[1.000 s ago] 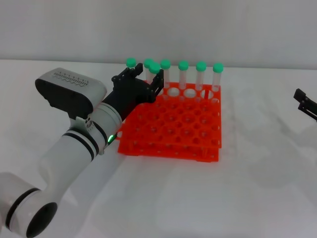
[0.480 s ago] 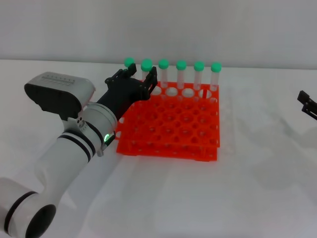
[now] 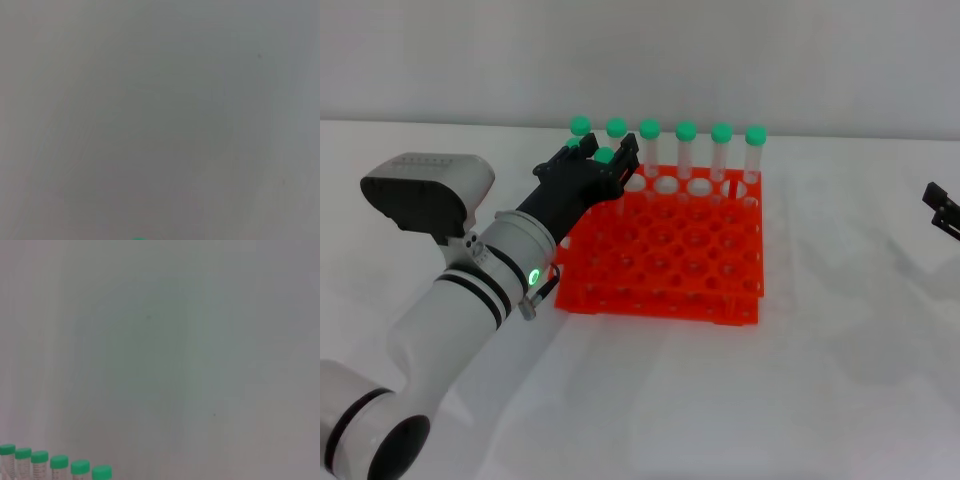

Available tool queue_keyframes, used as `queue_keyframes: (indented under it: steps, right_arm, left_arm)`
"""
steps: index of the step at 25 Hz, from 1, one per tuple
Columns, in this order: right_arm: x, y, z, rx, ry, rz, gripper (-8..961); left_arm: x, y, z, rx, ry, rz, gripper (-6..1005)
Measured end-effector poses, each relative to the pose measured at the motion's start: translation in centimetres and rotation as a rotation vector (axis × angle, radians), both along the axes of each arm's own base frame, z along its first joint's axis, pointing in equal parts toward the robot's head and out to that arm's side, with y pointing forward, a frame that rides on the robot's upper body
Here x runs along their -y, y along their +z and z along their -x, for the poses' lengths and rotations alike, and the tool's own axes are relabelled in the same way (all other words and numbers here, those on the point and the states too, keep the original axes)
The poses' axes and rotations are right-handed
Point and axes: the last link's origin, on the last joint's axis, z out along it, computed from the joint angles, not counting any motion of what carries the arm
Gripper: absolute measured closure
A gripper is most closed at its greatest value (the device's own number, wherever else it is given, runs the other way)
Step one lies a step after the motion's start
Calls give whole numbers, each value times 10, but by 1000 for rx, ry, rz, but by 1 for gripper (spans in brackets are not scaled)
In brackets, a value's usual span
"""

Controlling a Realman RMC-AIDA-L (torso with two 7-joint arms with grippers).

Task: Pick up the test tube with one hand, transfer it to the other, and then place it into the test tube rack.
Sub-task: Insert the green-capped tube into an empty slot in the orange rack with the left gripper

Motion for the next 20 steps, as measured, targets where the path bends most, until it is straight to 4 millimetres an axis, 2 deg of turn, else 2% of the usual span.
queue_keyframes:
  steps: [8, 12, 18, 20]
  right_arm:
    - [1, 0, -1, 0, -1, 0, 135]
    - [2, -1, -2, -2, -4, 1, 136]
    - [4, 0, -4, -19, -16, -13, 137]
    - [6, 1, -5, -33, -22, -24, 138]
  left_arm:
    - [-1, 1, -8, -5, -42, -7, 434]
    - [4, 3, -14, -46, -117, -43, 434]
    - [22, 15, -14, -114, -236, -185, 433]
    - [32, 21, -7, -119, -253, -244, 433]
